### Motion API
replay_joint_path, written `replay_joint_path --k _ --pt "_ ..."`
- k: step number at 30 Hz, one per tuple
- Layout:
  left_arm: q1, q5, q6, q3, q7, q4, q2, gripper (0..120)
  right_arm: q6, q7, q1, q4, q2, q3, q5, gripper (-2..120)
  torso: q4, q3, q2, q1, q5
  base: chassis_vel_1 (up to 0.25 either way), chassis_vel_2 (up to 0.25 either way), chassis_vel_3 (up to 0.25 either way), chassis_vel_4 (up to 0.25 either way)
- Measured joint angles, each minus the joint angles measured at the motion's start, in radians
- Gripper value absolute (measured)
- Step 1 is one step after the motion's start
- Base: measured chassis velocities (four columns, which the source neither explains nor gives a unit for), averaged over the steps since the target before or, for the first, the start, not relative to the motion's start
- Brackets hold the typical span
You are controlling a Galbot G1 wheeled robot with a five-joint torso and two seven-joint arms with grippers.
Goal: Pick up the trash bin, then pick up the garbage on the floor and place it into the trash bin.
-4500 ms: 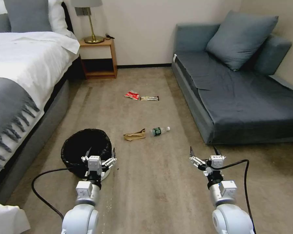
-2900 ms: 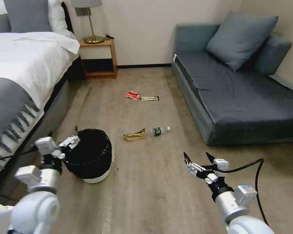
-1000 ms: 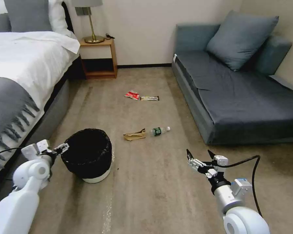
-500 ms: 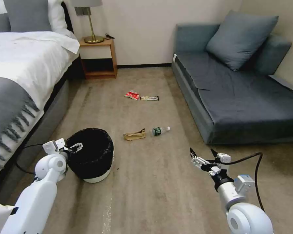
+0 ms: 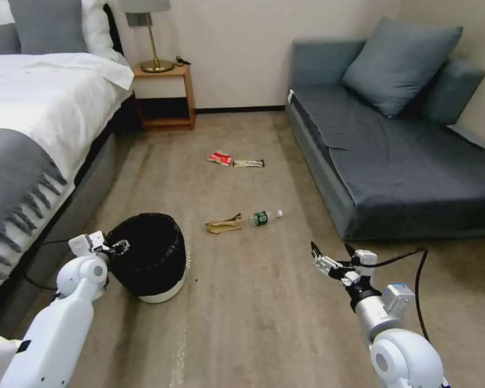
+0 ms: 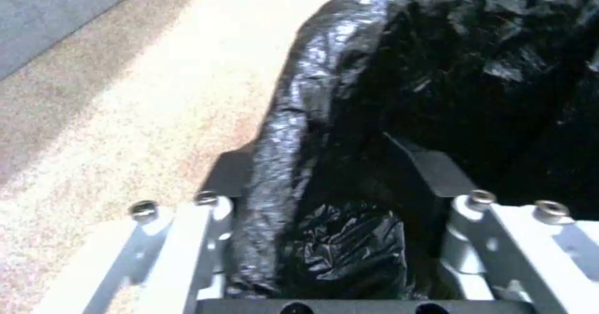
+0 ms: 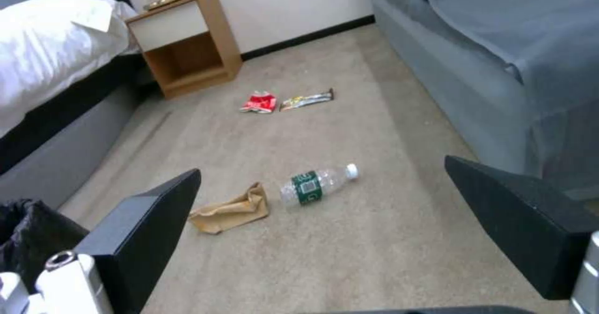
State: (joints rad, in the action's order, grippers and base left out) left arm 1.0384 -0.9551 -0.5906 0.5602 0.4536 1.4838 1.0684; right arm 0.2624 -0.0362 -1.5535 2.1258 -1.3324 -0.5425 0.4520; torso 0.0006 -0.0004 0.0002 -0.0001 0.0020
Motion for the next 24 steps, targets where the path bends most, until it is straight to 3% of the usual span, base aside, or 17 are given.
replay_joint_path --k 6,11,17,24 --pt "0.033 0.0 0.005 0.025 -0.005 0.015 -0.002 22 0.005 -0.002 -0.001 0.008 -0.002 -0.004 0.01 100 -0.0005 0.0 0.0 0.0 -0.0014 0.0 0.0 0.0 0.0" --pt "0.076 0.002 0.024 0.058 -0.023 0.027 -0.006 9 0.012 -0.003 -0.001 0.01 -0.009 0.005 0.012 100 -0.0012 0.0 0.0 0.0 -0.0019 0.0 0.0 0.0 0.0" --pt "0.125 0.009 0.049 0.088 -0.028 0.053 -0.005 6 0.017 -0.004 -0.003 0.014 -0.018 0.014 0.011 100 -0.0009 0.0 0.0 0.0 -0.0025 0.0 0.0 0.0 0.0" --pt "0.204 0.041 0.089 0.12 -0.025 0.144 0.008 6 0.02 0.003 -0.018 0.035 -0.025 0.026 0.013 100 -0.0009 0.001 0.0 0.0 -0.0046 0.0 0.0 0.0 0.0"
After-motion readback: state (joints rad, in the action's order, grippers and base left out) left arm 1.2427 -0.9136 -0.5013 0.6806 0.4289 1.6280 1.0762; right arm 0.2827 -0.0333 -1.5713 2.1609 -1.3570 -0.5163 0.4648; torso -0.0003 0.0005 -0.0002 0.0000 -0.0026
